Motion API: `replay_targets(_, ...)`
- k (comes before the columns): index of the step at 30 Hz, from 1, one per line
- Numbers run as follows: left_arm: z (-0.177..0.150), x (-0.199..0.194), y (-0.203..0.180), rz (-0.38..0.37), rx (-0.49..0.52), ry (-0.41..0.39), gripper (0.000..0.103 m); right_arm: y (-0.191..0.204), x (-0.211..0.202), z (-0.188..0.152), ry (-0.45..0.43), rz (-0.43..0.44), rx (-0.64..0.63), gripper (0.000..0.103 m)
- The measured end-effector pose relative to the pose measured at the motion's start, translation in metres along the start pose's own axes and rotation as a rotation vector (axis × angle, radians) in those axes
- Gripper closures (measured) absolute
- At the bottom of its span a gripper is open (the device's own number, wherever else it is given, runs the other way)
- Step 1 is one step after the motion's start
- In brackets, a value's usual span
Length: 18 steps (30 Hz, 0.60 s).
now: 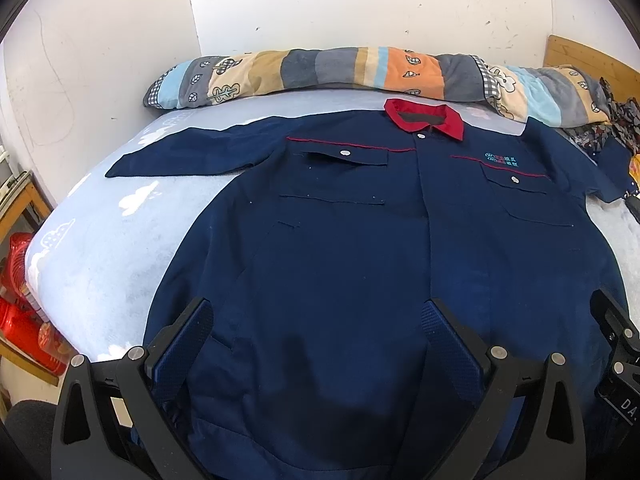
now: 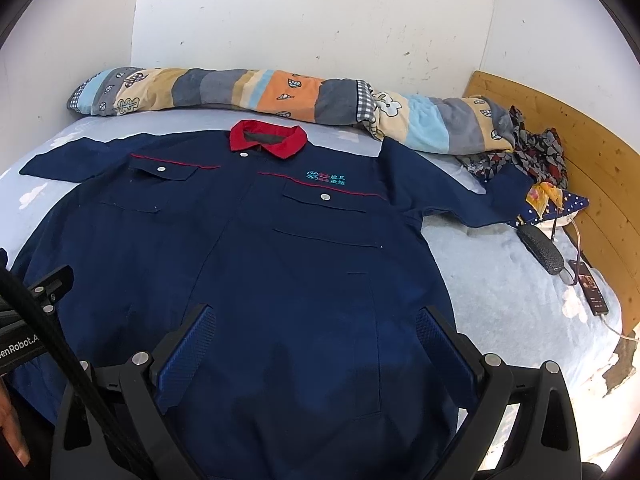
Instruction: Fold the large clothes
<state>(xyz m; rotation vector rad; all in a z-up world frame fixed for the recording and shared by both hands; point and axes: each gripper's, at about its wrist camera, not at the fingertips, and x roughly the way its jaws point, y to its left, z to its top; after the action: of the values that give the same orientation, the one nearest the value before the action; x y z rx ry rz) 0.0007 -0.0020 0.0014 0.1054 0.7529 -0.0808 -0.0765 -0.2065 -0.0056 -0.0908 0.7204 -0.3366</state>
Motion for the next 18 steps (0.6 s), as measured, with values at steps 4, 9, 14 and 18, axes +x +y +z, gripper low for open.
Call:
replay_targets(4, -0.0005, -0.0007, -0.0002, 0.002, 0.003, 0.003, 0.000, 0.0001, 0.0001, 0.0012, 0.004, 0.000, -0.001, 0.001)
replay_targets(9, -0.0001, -0.0003, 0.0000, 0.006, 0.017, 0.015, 0.000, -0.0006, 0.0002, 0.0011, 0.007, 0.000, 0.001, 0.001)
replay_targets(14, -0.0003, -0.0006, 0.0007, 0.011, 0.024, 0.029, 0.000, -0.0008, 0.0004, 0.0010, 0.010, 0.004, 0.001, 0.001)
replay_targets(18, -0.0007, -0.0016, 0.0010, 0.010, 0.025, 0.032, 0.000, -0.0007, 0.0011, 0.0007, 0.012, 0.006, -0.001, 0.001)
